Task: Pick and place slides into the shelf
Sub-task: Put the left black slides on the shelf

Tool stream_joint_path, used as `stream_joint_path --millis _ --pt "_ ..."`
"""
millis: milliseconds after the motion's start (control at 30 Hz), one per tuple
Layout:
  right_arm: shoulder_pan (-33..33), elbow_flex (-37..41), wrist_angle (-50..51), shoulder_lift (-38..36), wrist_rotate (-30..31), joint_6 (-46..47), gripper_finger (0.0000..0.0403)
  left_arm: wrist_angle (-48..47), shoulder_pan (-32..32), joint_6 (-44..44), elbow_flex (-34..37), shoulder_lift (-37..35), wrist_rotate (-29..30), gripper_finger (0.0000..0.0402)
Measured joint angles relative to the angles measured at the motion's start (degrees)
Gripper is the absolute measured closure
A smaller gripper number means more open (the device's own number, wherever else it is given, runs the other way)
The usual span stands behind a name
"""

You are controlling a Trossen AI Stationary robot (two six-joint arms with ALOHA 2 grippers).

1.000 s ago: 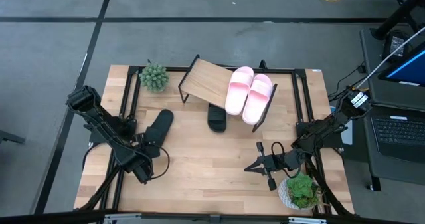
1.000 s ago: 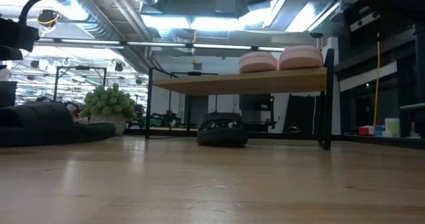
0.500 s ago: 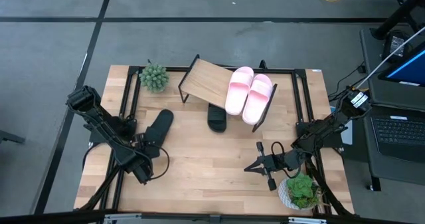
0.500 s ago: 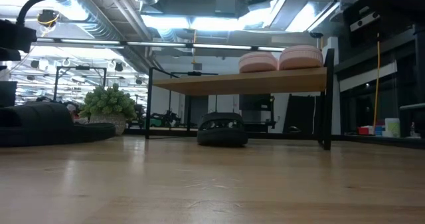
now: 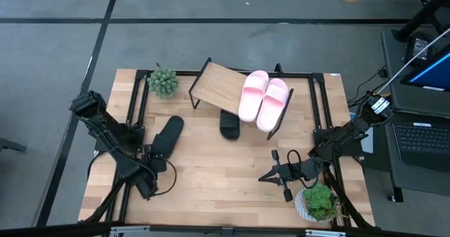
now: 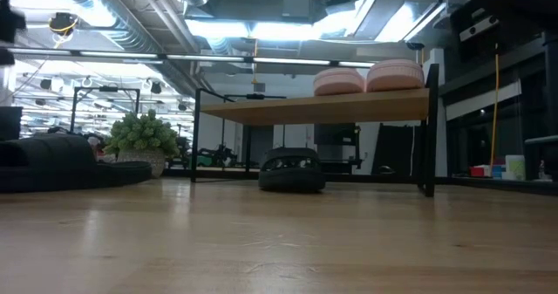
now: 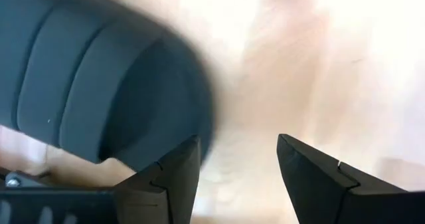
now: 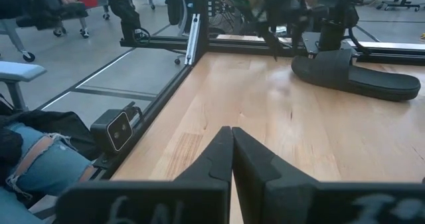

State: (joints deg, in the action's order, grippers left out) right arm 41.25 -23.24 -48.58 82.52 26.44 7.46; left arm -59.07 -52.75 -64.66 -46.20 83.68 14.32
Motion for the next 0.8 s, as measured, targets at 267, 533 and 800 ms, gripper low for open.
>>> stream_joint_path --millis 267,533,800 --pt "0.0 0.0 0.0 0.0 0.0 0.0 0.0391 -13.88 -4.53 -5.27 -12.26 1.01 5.3 0.0211" --pt "0.0 0.02 0.02 0.0 0.0 -0.18 0.0391 -25.56 -8.36 -11.32 -22.17 12.76 4.33 0.0211" --pt "0.0 0.02 -0.02 0.0 0.0 0.26 0.0391 -26.91 -9.36 -11.39 -22.44 19.76 4.64 0.0211"
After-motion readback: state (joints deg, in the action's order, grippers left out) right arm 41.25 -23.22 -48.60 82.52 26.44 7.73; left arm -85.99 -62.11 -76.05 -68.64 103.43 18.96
